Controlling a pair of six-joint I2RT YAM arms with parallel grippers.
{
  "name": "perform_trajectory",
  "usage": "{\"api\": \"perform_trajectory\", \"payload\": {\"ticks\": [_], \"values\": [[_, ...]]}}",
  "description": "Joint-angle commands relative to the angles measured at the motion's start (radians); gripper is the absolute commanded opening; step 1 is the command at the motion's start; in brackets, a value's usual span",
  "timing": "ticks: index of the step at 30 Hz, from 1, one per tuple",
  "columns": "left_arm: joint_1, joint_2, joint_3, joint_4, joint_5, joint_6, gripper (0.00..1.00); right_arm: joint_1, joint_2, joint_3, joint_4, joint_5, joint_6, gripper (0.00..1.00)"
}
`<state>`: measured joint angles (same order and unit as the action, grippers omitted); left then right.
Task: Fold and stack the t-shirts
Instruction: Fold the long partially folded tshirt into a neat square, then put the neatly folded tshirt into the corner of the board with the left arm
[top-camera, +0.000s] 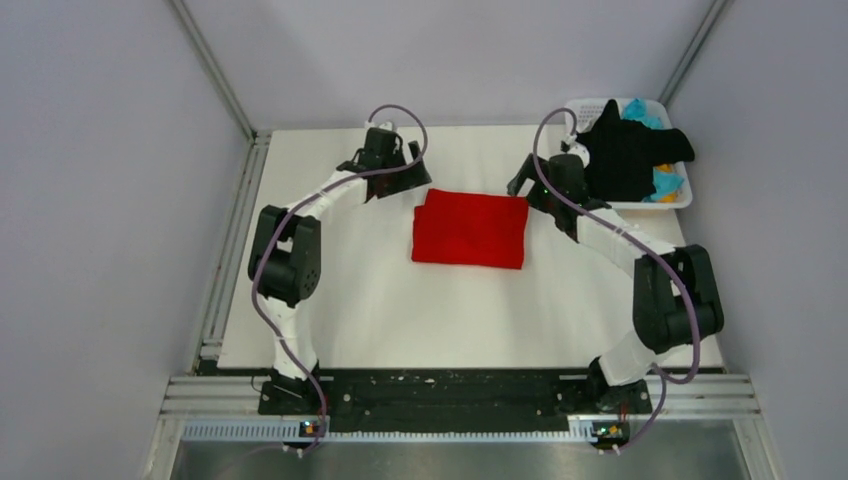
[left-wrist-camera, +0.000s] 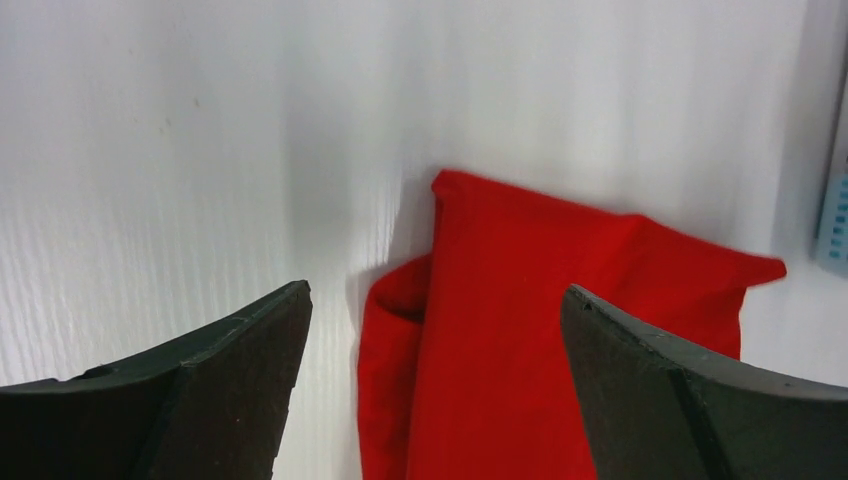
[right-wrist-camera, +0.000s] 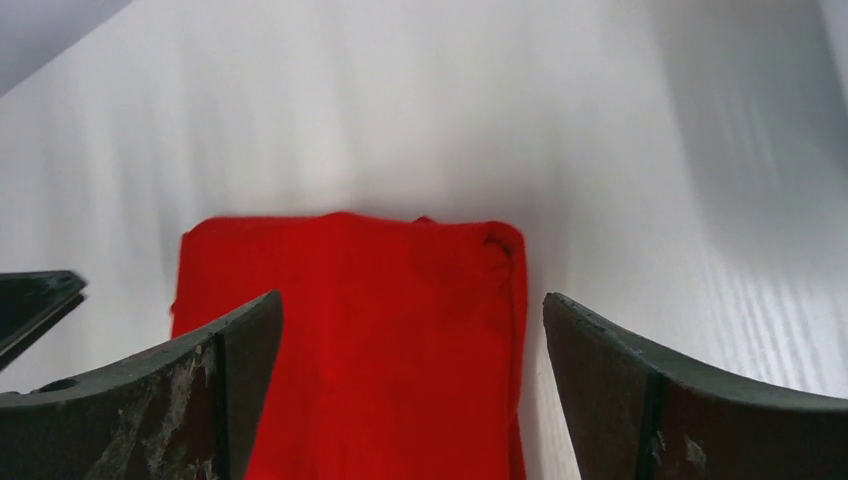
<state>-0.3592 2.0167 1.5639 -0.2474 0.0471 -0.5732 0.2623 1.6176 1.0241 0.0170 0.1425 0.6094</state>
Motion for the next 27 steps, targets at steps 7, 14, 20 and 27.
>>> {"api": "perform_trajectory", "payload": {"ticks": [7,14,20,27], "values": [[-0.007,-0.103,-0.203,-0.038,0.182,0.027,0.99,-0.001,-0.333,-0.289,0.124,-0.337,-0.007,0.99],[-0.013,0.027,-0.16,-0.035,0.273,0.024,0.88,-0.001,-0.68,-0.495,0.041,-0.3,-0.003,0.99],[-0.045,0.117,-0.107,-0.03,0.282,0.007,0.4,0.0,-0.876,-0.561,-0.099,-0.193,-0.015,0.99],[-0.093,0.174,-0.017,-0.131,0.16,0.044,0.0,-0.001,-0.929,-0.602,-0.125,-0.147,-0.072,0.99]]}}
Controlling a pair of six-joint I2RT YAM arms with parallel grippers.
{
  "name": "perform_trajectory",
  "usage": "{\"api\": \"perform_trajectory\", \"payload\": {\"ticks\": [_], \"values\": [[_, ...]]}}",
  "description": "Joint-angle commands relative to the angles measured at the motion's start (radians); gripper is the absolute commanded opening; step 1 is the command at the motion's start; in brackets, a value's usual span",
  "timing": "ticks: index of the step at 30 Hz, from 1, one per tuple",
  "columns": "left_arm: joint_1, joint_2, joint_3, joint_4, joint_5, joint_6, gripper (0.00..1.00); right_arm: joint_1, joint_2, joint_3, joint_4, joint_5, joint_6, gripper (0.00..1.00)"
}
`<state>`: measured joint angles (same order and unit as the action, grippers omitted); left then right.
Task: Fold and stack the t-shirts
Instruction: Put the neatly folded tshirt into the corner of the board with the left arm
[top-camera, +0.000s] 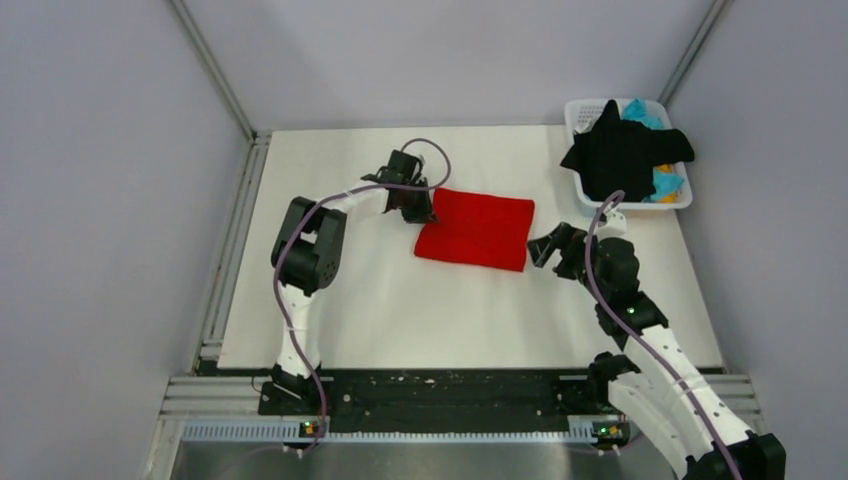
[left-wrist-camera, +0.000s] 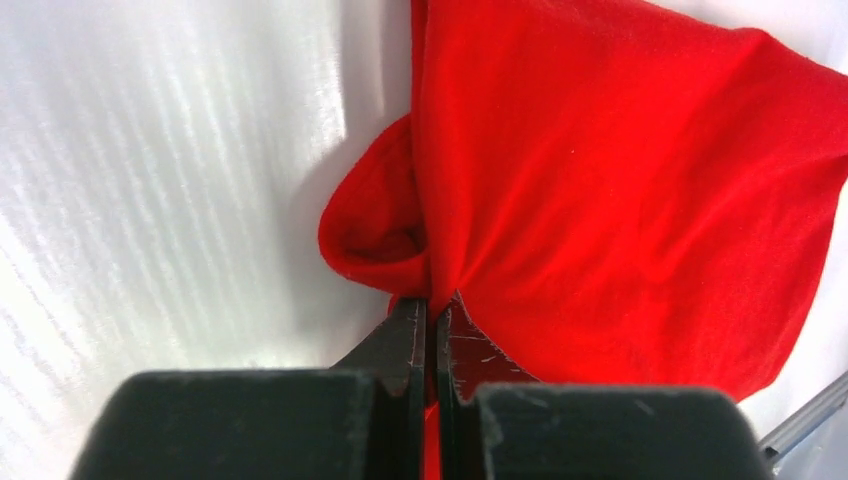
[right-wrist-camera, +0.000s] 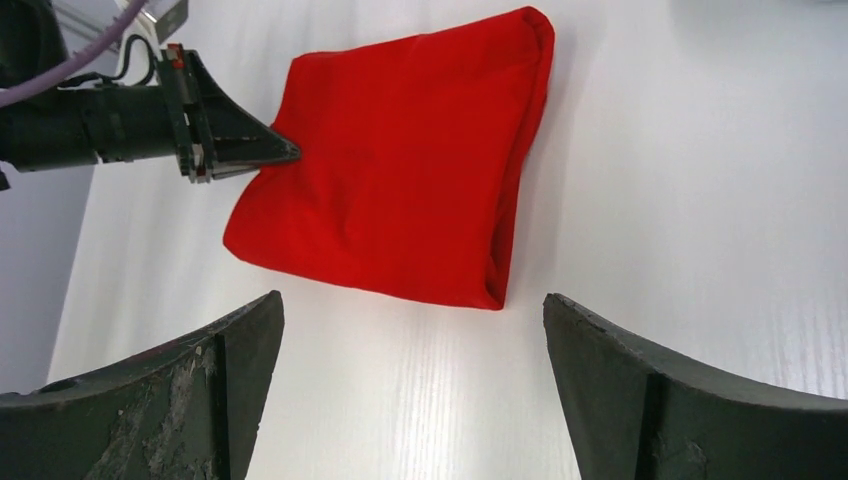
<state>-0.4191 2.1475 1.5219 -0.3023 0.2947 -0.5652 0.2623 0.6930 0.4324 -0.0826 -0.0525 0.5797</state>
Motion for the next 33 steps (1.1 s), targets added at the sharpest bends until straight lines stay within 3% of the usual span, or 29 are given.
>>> {"api": "perform_trajectory", "payload": {"ticks": [1,7,15,23,33], "values": [[-0.033,0.035,0.024,-0.081,-0.129,0.037,0.0,0.0,0.004,-0.01,-0.027,0.046,-0.049,0.99],[0.01,-0.045,0.031,-0.195,-0.526,-0.004,0.0,-0.001,0.061,-0.027,-0.016,0.037,-0.081,0.99],[0.16,-0.048,0.195,-0.316,-0.811,0.086,0.0,0.0,0.071,-0.041,-0.021,0.088,-0.083,0.99],[0.277,0.035,0.319,-0.202,-0.857,0.38,0.0,0.0,0.059,-0.068,-0.019,0.121,-0.071,0.99],[0.412,0.146,0.511,-0.113,-0.845,0.535,0.0,0.0,0.061,-0.078,-0.018,0.186,-0.079,0.99]]}}
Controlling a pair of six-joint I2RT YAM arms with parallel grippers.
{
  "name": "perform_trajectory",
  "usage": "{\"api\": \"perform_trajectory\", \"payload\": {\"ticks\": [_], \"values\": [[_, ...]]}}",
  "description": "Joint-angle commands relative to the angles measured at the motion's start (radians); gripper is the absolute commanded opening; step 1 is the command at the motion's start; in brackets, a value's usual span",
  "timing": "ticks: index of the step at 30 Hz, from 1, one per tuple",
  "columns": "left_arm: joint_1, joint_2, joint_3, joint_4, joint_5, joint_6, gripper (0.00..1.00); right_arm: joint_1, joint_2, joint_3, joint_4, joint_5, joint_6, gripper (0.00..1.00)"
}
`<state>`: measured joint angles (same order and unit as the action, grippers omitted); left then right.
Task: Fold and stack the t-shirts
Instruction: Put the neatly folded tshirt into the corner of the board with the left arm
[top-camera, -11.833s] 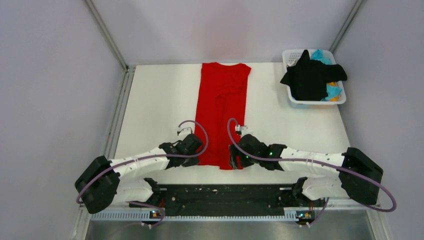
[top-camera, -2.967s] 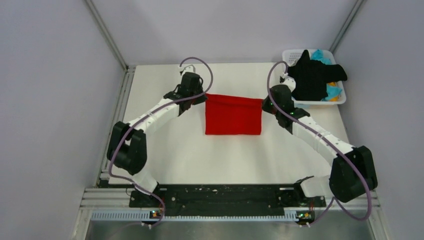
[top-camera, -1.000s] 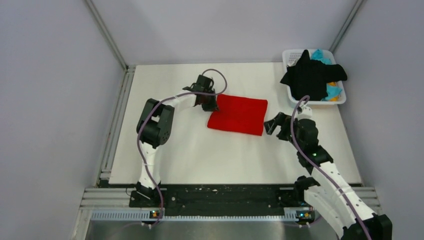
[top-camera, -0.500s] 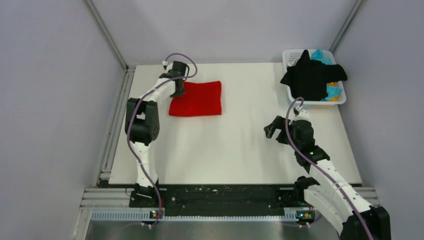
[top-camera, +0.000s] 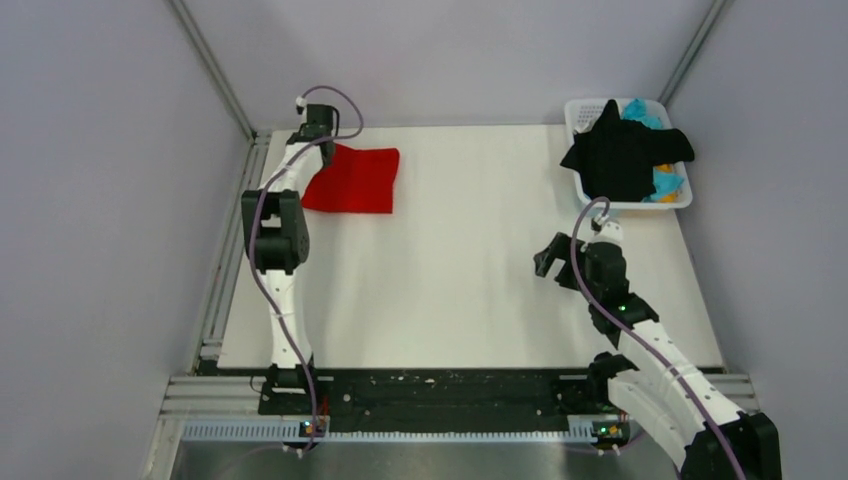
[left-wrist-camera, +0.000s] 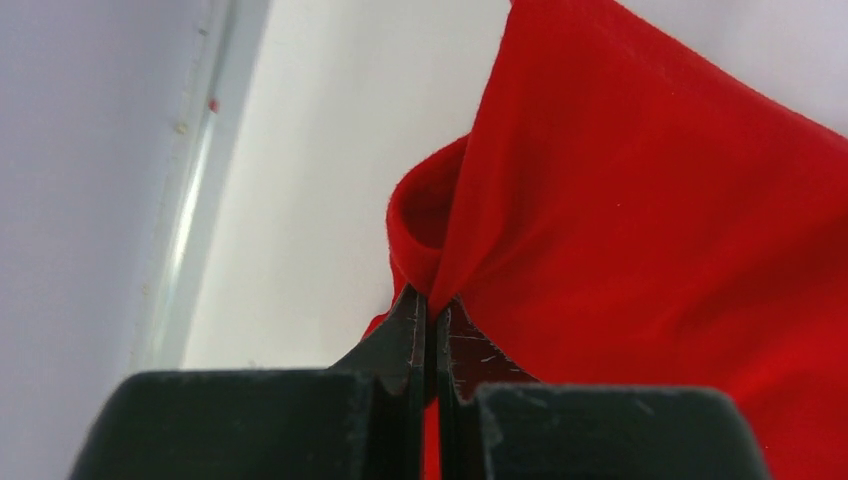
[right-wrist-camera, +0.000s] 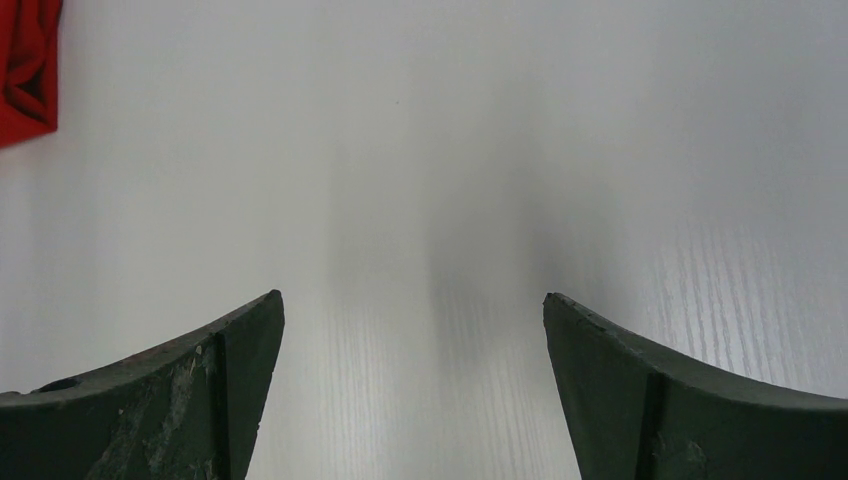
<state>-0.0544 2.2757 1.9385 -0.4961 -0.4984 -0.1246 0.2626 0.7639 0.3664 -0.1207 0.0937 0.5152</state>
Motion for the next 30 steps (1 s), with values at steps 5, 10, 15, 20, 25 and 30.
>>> {"api": "perform_trajectory", "payload": {"ticks": [5,10,15,20,25,30], "values": [[0.112,0.09,0.179,0.097,-0.084,0.161,0.0,-0.001,-0.016,-0.014,0.02,0.049,-0.017,0.99],[0.141,0.162,0.284,0.109,-0.118,0.176,0.0,-0.001,-0.042,-0.024,0.024,0.056,-0.021,0.99],[0.168,0.177,0.314,0.152,-0.146,0.174,0.17,-0.001,-0.062,-0.033,0.041,0.059,-0.023,0.99],[0.169,0.148,0.354,0.111,-0.137,0.131,0.67,-0.001,-0.065,-0.035,0.063,0.025,-0.029,0.99],[0.167,0.011,0.232,0.057,0.128,-0.11,0.92,0.0,-0.076,-0.072,0.126,0.021,-0.032,0.99],[0.144,-0.148,0.052,0.108,0.337,-0.302,0.98,-0.001,-0.1,-0.083,0.134,0.006,-0.025,0.99]]}}
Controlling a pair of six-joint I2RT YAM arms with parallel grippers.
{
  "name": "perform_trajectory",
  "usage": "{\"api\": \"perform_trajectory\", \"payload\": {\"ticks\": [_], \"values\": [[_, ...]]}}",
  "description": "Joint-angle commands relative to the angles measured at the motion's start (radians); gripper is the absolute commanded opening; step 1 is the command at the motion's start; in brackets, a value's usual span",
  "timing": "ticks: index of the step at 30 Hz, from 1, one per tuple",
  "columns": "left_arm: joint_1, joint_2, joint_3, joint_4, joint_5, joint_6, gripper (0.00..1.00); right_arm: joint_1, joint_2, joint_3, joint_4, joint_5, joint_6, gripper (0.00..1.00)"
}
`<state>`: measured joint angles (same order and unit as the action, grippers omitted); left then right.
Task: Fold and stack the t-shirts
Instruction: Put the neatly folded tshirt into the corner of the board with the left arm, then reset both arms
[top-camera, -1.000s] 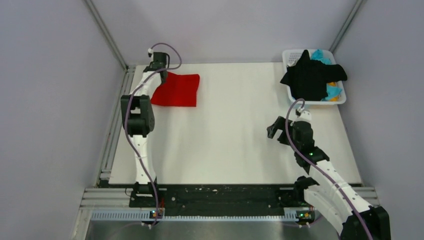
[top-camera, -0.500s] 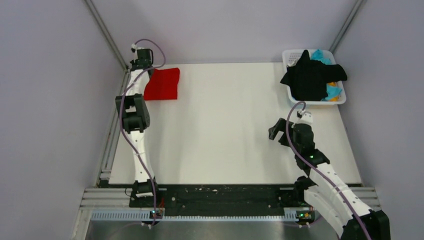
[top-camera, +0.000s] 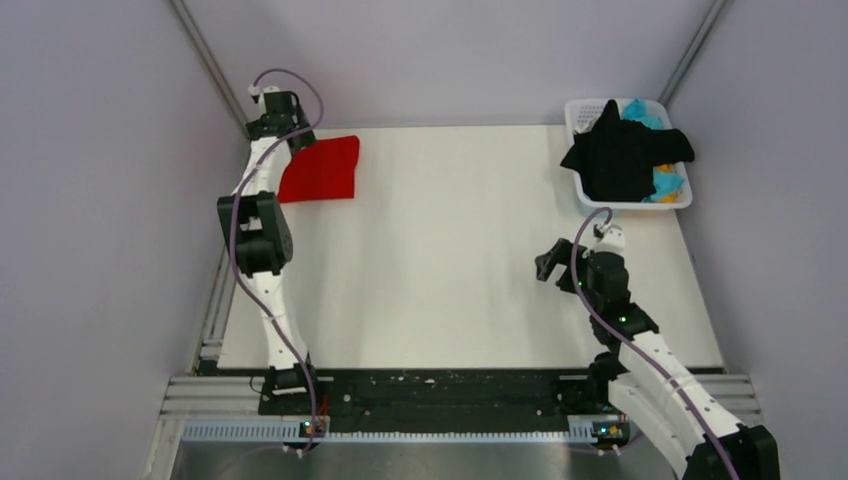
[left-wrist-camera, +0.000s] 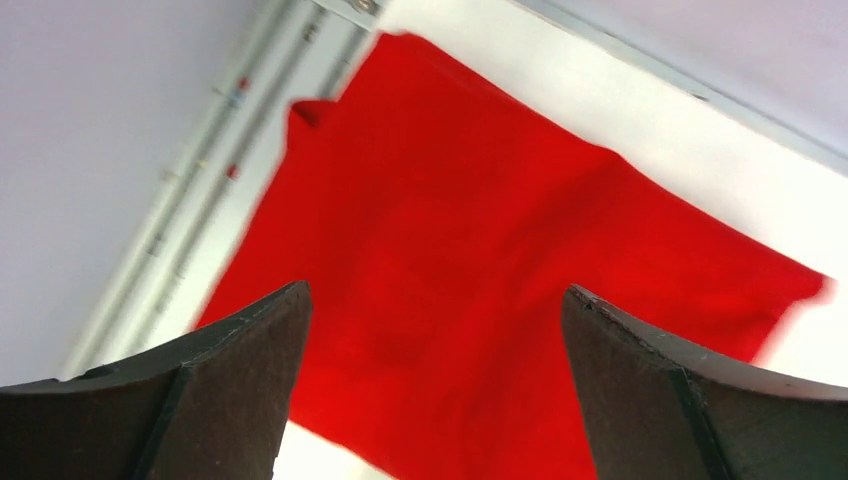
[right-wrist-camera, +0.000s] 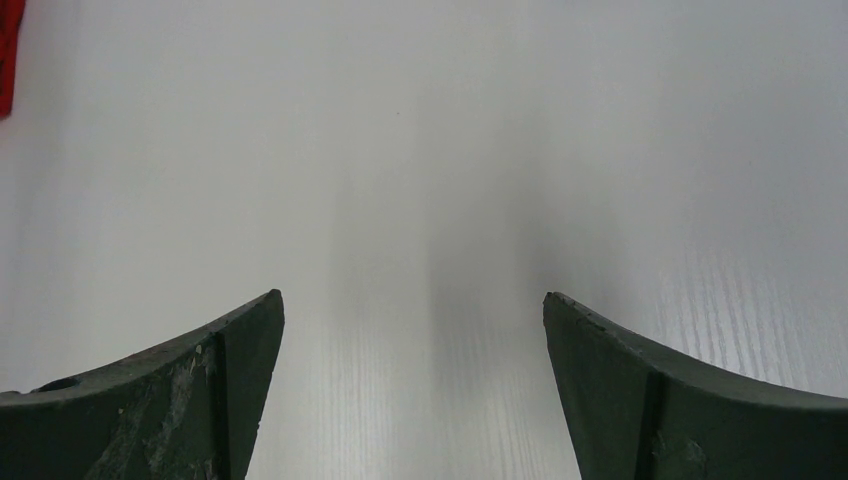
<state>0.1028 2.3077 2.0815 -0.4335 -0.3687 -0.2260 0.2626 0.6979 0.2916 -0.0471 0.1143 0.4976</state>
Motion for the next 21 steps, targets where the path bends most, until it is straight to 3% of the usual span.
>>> {"api": "perform_trajectory", "payload": {"ticks": [1,4,11,14,18,21], "values": [[-0.022,-0.212,-0.135,0.06,0.24,-0.242,0.98,0.0,-0.041,-0.015,0.066,-0.013,-0.002,0.99],[-0.064,-0.324,-0.318,0.156,0.337,-0.323,0.98,0.0,-0.058,-0.033,0.072,-0.007,0.009,0.99],[-0.283,-0.636,-0.713,0.179,0.282,-0.337,0.99,0.0,-0.076,-0.032,0.078,-0.077,-0.001,0.99],[-0.364,-0.831,-0.936,0.238,0.285,-0.381,0.99,-0.001,-0.081,-0.039,0.09,-0.11,-0.005,0.99],[-0.522,-1.084,-1.235,0.304,0.189,-0.4,0.99,0.0,-0.094,-0.069,0.13,-0.146,-0.001,0.99],[-0.562,-1.256,-1.394,0.324,0.19,-0.427,0.99,0.001,-0.112,-0.075,0.112,-0.137,0.014,0.99]]}}
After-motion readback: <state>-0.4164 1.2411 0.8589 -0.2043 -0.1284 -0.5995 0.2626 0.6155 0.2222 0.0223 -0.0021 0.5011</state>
